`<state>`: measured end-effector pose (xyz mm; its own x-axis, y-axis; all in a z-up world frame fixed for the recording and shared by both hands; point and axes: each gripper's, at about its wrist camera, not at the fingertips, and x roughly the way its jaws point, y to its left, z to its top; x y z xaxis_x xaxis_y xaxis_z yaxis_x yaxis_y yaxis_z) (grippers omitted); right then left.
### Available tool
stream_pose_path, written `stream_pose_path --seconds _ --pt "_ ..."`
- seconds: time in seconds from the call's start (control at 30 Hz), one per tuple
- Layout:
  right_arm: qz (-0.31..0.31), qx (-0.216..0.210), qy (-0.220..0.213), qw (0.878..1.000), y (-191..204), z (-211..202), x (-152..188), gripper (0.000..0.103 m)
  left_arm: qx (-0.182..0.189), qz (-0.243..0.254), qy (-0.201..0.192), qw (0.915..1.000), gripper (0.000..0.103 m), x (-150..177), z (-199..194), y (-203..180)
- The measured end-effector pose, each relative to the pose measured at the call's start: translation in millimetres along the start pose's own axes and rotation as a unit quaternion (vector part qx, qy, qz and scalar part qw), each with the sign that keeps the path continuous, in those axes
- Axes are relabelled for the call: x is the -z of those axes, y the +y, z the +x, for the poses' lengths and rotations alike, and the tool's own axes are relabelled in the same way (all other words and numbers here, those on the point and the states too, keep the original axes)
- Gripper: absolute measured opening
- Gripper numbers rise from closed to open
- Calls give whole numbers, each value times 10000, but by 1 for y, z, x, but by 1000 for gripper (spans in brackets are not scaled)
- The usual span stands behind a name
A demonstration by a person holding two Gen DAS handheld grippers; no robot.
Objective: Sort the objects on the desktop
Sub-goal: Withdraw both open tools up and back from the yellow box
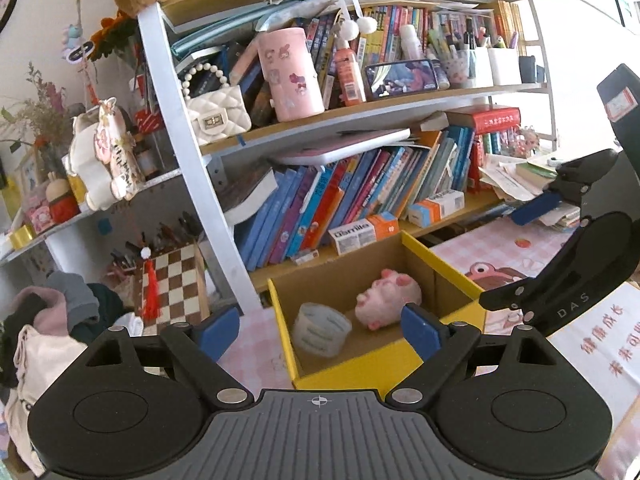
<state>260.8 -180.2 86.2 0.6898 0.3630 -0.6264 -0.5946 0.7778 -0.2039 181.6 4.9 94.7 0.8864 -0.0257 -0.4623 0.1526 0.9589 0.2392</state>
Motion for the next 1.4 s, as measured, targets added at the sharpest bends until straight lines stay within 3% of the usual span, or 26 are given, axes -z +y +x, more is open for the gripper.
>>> stream_pose_path --seconds 0.47,1.03,1.4 --pt "615 78 265 9977 34 -34 45 97 79 -55 316 9995 90 48 -32 1" --pt "1333 590 434 9884 63 -50 98 97 269 -443 823 9953 90 102 -45 -14" --pt "1275 732 625 9872 86 -49 126 97 254 -553 1035 9928 90 122 -44 -21"
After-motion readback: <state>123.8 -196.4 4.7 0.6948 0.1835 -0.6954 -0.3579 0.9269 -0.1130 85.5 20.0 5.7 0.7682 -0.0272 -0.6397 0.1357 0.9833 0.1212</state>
